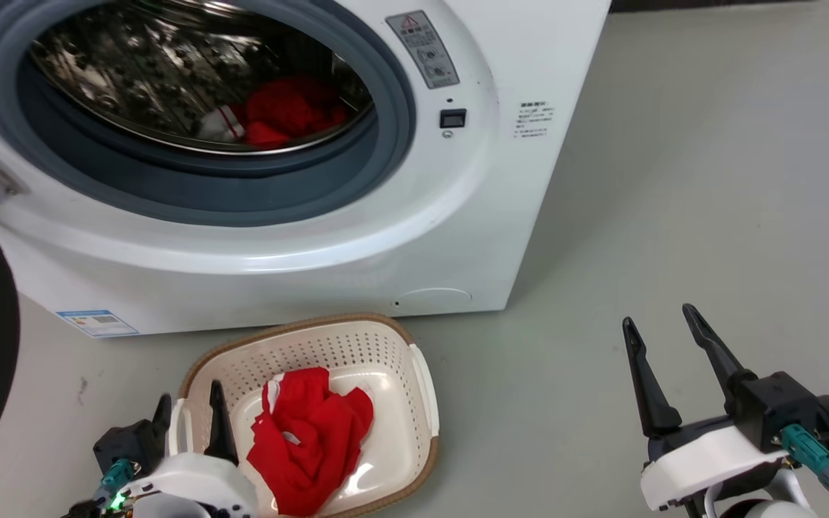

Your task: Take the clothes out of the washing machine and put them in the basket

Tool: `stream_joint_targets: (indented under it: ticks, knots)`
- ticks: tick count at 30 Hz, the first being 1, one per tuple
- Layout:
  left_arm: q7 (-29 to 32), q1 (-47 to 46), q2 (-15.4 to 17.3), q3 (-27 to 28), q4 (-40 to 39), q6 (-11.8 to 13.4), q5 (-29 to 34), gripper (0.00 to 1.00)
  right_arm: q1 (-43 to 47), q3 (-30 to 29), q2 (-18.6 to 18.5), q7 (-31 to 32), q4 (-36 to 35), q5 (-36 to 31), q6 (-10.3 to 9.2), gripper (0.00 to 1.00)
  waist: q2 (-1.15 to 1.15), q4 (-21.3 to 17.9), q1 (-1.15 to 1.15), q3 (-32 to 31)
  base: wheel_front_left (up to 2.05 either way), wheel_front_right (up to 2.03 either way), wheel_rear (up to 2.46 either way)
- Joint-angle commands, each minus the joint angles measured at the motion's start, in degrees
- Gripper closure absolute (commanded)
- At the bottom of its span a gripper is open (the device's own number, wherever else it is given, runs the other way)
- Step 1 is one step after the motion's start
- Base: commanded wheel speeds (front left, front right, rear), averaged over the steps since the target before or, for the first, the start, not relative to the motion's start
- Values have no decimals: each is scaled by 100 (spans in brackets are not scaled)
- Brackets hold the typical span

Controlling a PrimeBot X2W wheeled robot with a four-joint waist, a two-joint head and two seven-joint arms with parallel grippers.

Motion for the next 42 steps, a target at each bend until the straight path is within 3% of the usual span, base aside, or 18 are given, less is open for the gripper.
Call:
stream_joint_targets:
  ticks: [1,9,15,27,33,34,42]
  knots:
    - [-14,49,-11,-30,-61,13,-3,0,62,-2,-1,20,-21,-15,-4,0,0,54,2,-62,0,0,0]
    - [-14,265,-8,-526,-1544,217,298,0,201,-76,0,104,-103,0,-3,0,0,164,2,-378,0,0,0]
    - [-14,-113,-10,-645,-1834,158,549,0,190,-120,-1,112,-169,43,-3,0,0,187,2,-378,0,0,0]
    - [226,-1825,417,-543,-241,-90,450,0,-8,8,1,25,-167,171,-3,0,0,-104,2,115,0,0,0]
    - [568,-3005,794,-512,766,-265,361,0,-211,128,0,-99,-80,264,-3,0,0,-361,2,639,0,0,0]
    - [818,-3610,1034,-478,1275,-328,314,0,-341,206,1,-189,8,308,-3,0,0,-518,2,915,0,0,0]
    - [1534,-4931,1562,-467,2219,-365,283,0,-669,405,1,-475,211,534,-3,0,0,-985,2,1716,0,0,0]
